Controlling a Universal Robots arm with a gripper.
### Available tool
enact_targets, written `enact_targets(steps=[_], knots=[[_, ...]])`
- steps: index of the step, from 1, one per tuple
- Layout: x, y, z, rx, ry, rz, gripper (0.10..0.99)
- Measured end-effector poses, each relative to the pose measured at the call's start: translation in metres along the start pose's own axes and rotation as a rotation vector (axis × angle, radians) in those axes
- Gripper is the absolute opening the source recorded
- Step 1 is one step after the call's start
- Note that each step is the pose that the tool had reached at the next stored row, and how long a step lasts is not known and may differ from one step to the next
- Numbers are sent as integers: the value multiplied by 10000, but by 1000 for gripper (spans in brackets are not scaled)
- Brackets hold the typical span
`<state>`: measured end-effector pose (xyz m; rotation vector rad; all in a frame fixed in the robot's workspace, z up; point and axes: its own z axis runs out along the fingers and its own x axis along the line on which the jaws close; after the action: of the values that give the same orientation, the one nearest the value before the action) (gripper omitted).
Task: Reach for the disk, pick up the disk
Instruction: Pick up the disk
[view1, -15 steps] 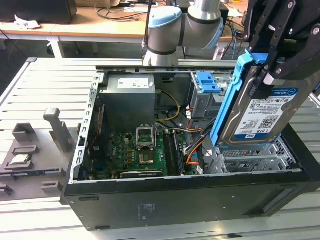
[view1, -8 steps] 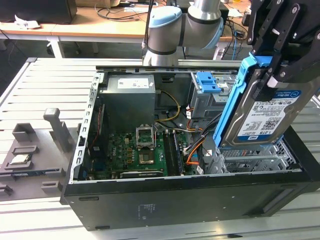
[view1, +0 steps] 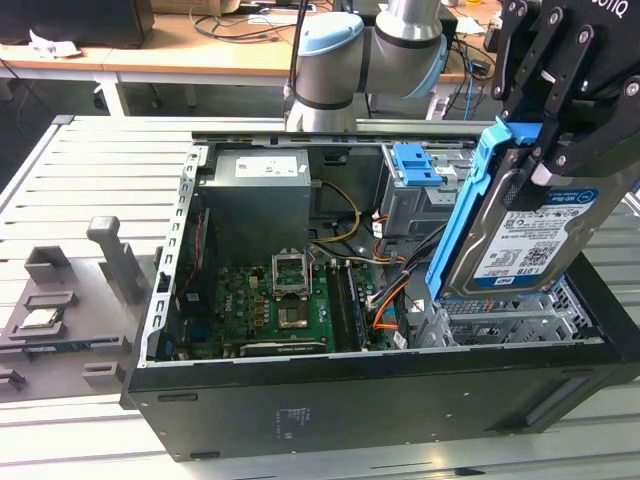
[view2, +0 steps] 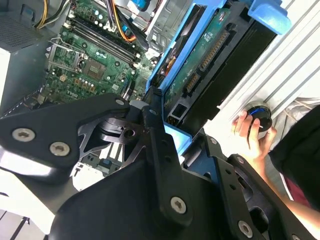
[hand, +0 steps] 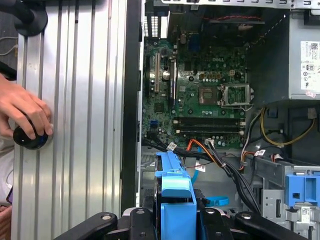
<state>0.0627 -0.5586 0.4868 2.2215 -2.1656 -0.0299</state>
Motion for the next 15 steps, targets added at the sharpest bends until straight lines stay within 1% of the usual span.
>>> enact_targets(steps=[6,10,12,15], knots=[[0,-11,44,0,0,0,365],[-2,-25,102,0,0,-2,365],[-21,-55,128,0,2,0,365],[-58,-97,131,-1,15,0,365]])
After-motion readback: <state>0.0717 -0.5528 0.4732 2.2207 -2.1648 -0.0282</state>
